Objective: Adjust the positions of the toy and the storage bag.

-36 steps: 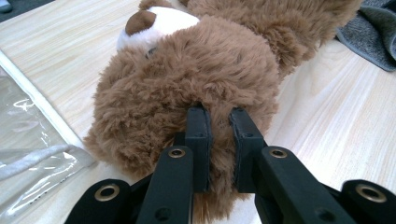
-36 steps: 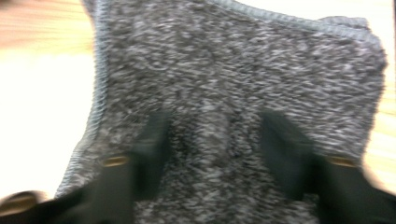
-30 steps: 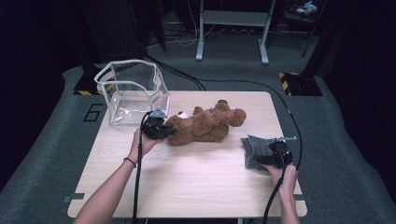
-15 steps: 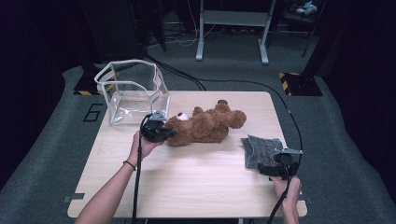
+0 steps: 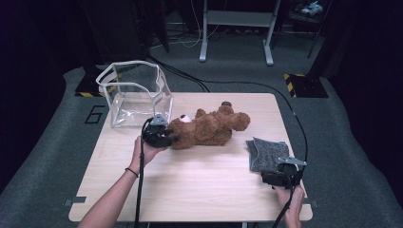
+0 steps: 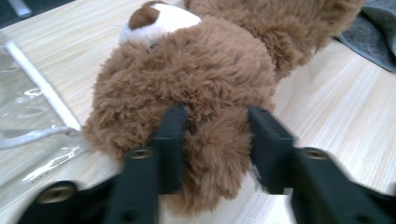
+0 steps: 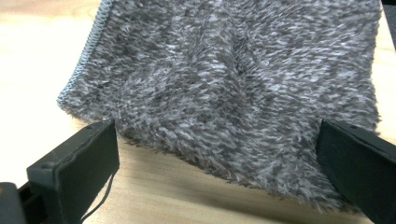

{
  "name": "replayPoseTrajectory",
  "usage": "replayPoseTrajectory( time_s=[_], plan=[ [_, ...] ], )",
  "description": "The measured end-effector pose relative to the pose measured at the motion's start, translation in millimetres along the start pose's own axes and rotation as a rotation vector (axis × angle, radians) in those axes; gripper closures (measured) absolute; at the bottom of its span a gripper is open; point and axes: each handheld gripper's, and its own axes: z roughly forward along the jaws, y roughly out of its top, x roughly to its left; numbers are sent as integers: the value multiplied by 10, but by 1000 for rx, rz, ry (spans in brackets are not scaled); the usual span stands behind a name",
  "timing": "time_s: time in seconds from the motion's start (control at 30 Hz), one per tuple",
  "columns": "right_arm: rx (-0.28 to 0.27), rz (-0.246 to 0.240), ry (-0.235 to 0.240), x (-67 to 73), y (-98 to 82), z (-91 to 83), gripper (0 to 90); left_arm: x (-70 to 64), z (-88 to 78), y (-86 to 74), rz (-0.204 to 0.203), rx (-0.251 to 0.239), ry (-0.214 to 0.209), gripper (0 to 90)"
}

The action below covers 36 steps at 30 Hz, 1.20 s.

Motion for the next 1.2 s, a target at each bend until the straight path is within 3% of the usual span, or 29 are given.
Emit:
replayPoseTrajectory(
  time_s=[0.13,0.37,0.73,1.03,1.2],
  plan=[
    [-22,-5,-17,23,-50,-60,0,-78,-23,61,-15,-18,36,367],
    [-19,-24,-21,31,-169,-109,0,-220,16,227,-34,-40,14,176],
    [-23,-16,-35,-14,-226,-77,0,-462,257,453,-39,-43,-12,148],
    [-30,-5,-41,-9,-238,-82,0,-688,468,624,0,-30,-31,151],
    [-30,-5,-43,-11,-238,-81,0,-755,587,695,-19,-47,-27,188]
  ],
)
